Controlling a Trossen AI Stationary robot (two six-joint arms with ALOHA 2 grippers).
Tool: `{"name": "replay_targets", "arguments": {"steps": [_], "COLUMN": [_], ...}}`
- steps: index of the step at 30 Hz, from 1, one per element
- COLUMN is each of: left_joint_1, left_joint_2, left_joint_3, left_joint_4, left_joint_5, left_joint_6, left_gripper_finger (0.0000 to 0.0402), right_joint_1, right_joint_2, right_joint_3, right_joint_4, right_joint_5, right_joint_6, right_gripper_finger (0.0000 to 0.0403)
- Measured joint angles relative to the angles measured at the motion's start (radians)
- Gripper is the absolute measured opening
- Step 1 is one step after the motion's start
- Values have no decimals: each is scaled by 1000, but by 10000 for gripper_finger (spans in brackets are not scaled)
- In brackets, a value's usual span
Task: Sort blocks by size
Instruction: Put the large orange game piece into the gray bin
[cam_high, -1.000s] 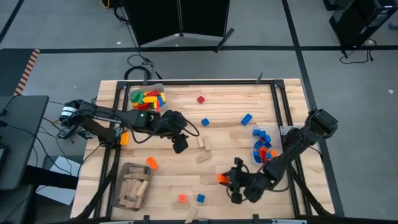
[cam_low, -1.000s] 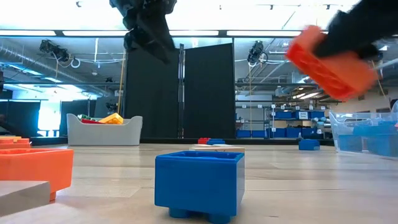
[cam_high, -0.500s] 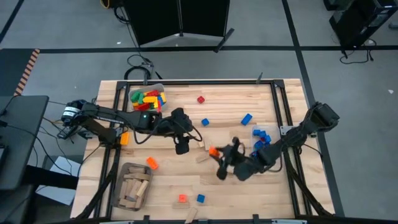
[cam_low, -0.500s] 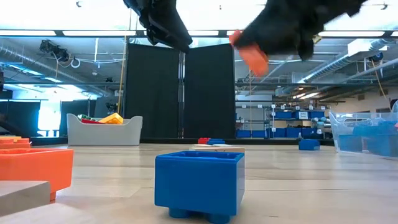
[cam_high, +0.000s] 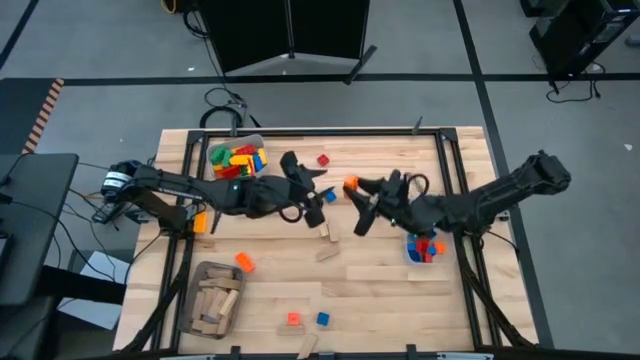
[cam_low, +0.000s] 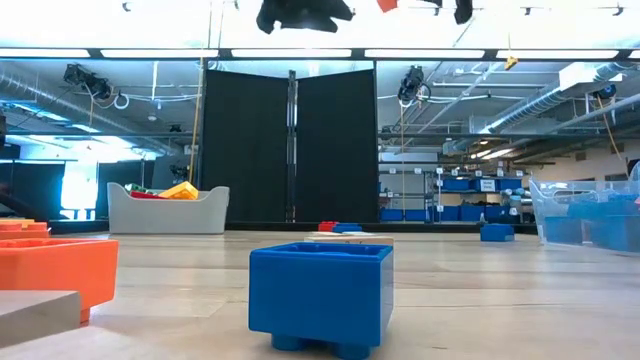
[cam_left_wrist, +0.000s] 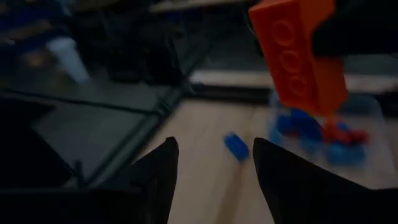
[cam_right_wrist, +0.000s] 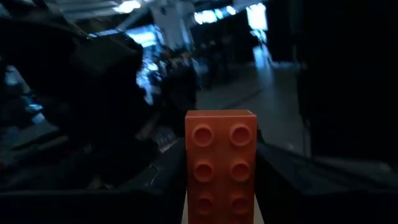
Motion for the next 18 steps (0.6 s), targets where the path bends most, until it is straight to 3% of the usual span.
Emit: {"name": "replay_targets", "arguments": {"steps": [4, 10, 18], "left_joint_1": [0, 0, 0], "left_joint_2": [44, 122, 144], "left_joint_3": [0, 0, 0], "left_joint_4": [145, 307, 412], "left_joint_5": [-11, -18, -50], "left_joint_6": [39, 63, 63], "left_gripper_finger": [215, 215, 215], "right_joint_1": [-65, -126, -168], "right_joint_2": [-25, -39, -39], "right_joint_3": [0, 0, 0], "right_joint_4": [67, 66, 60], "right_joint_5": [-119, -185, -310], "right_joint_6": [-159, -317, -345], "right_gripper_finger": [156, 156, 156]}}
